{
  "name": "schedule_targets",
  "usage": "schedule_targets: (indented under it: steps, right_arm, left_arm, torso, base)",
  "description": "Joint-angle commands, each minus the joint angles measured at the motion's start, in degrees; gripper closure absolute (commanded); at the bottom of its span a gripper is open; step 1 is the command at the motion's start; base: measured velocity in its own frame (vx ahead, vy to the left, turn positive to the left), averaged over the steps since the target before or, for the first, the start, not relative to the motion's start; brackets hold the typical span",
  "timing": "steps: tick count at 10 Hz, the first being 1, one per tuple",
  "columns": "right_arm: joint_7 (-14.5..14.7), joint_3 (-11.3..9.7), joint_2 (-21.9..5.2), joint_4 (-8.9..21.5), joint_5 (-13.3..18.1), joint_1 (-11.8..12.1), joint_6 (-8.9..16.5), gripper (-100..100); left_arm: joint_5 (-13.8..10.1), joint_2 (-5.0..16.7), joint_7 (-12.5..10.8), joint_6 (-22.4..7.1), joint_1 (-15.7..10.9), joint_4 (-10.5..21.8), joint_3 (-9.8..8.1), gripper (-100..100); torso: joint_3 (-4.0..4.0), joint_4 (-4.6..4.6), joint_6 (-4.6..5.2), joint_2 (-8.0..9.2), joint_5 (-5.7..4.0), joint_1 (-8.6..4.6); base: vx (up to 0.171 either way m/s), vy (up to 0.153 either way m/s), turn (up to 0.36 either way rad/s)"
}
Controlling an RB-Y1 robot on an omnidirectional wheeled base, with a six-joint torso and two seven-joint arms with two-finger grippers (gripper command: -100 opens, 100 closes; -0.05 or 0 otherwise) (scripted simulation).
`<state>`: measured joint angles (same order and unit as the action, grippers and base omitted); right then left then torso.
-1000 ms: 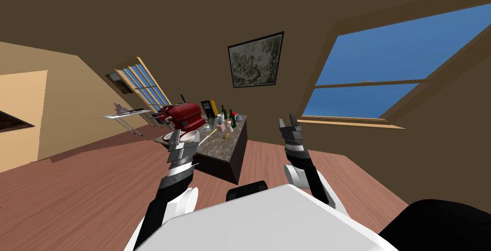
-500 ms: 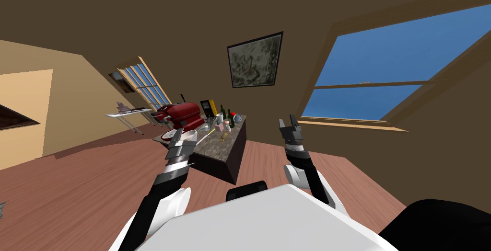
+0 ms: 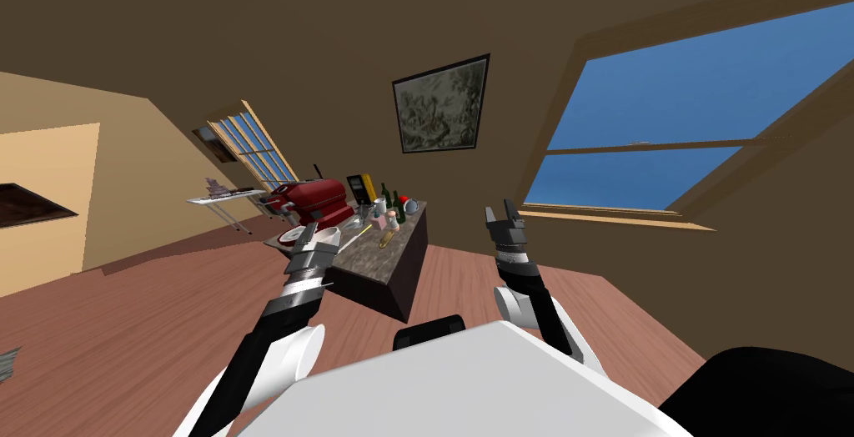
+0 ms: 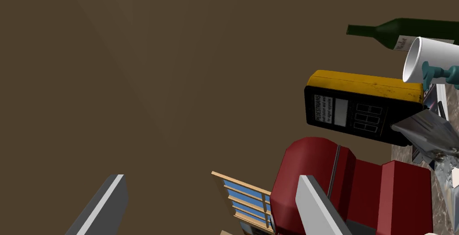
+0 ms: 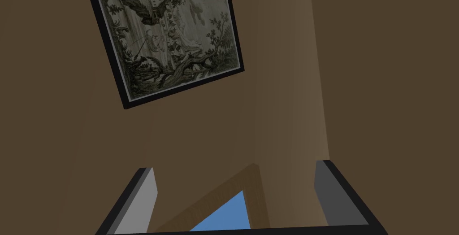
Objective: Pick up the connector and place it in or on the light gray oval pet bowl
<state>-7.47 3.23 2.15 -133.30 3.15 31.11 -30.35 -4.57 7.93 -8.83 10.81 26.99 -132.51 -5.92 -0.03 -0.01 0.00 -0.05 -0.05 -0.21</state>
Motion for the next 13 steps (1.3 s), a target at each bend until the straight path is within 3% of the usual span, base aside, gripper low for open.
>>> schedule_targets:
  steps: [1,4,5,6,7,9,10,12,13]
  right_arm:
    - [0.0,0.0,0.0,0.0,0.0,0.0,0.0,0]
    - [0.0,0.0,0.0,0.0,0.0,0.0,0.0,0]
    - [0.0,0.0,0.0,0.0,0.0,0.0,0.0,0]
    - [0.0,0.0,0.0,0.0,0.0,0.0,0.0,0]
    - [0.0,0.0,0.0,0.0,0.0,0.0,0.0,0]
    - [0.0,0.0,0.0,0.0,0.0,0.0,0.0,0]
    - [0.0,0.0,0.0,0.0,0.0,0.0,0.0,0]
    - [0.0,0.0,0.0,0.0,0.0,0.0,0.0,0]
    - [0.0,0.0,0.0,0.0,0.0,0.0,0.0,0]
  left_arm:
    - [-1.0,0.7,-0.7,-2.9,-0.7,-0.2,-1.6,-100]
    - [-2.0,1.3,-1.3,-6.8,-1.4,-0.4,-3.1,-100]
    - [-3.0,1.8,-2.0,-8.7,-2.1,-0.7,-4.65,-100]
    - [-3.0,1.8,-2.0,-10.0,-2.1,-0.7,-4.65,-100]
    - [-4.0,2.4,-2.8,-11.5,-2.7,-0.9,-6.26,-100]
    - [-4.0,2.4,-2.8,-13.7,-2.7,-0.9,-6.26,-100]
    - [-5.1,2.8,-3.5,-15.6,-3.4,-1.0,-7.91,-100]
    - [-5.1,2.8,-3.5,-17.4,-3.4,-1.0,-7.91,-100]
    - [-6.2,3.3,-4.3,-19.7,-4.1,-1.2,-9.59,-100]
  torso:
    - [0.0,0.0,0.0,0.0,0.0,0.0]
    - [0.01,0.01,0.0,0.02,-0.01,-0.05]
    - [0.01,0.0,0.0,0.01,0.0,-0.01]
    - [-0.01,0.0,0.0,-0.02,-0.01,-0.08]
    - [-0.01,0.0,0.0,-0.02,-0.02,-0.06]
    - [0.0,0.0,0.0,0.0,-0.02,-0.05]
    - [0.01,0.0,0.0,0.01,0.02,0.09]
    - [-0.01,0.0,0.0,-0.01,0.0,0.01]
    - [0.0,0.0,0.0,0.01,0.02,0.09]
  base:
    - [0.008,-0.077,0.014]
    - [0.005,-0.065,0.019]
    - [0.017,-0.083,0.021]
    - [0.014,-0.072,0.019]
    - [0.013,-0.087,0.018]
    - [0.006,-0.046,0.01]
    - [0.016,-0.053,0.017]
    - [0.009,-0.044,0.009]
    - [0.019,-0.066,0.014]
